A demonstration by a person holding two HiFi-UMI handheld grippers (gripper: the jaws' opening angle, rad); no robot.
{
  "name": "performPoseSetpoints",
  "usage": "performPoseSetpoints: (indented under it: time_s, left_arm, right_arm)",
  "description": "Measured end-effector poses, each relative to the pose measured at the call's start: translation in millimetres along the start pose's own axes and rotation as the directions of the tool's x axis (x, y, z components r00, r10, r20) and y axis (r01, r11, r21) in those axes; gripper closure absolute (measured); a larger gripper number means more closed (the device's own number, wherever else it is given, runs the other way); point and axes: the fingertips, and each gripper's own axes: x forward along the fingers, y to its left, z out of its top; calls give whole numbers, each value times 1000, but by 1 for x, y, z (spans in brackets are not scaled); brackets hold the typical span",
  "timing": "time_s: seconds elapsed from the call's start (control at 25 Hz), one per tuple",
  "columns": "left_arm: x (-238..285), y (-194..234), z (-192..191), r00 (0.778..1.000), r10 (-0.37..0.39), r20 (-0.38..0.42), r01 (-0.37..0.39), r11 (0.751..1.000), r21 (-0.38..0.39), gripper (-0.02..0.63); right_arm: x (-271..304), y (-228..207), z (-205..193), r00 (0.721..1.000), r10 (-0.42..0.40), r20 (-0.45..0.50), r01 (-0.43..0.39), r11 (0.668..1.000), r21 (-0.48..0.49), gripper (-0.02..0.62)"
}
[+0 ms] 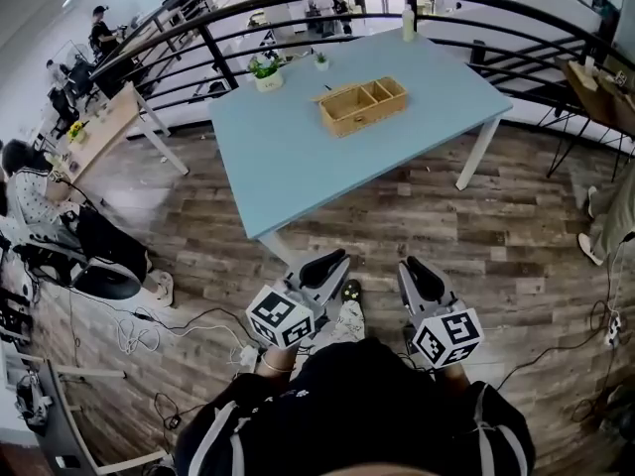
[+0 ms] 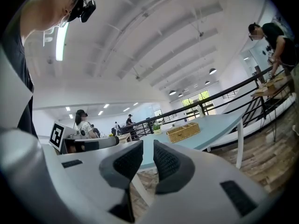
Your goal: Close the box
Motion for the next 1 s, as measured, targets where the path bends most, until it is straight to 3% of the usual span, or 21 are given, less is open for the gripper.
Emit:
performPoseSetpoints:
  time_s: [0.4,1.0]
  left_arm:
    - [53,56,21,1000,4,27,-4,1000,-13,574]
    - [86,152,46,999,-10,49,13,999,-51,557]
  right_arm:
    - [62,-38,26,1000,11,-20,-12,1000,-25,518]
    - [161,-54,52,999,-7,-49,4,998,-59,511]
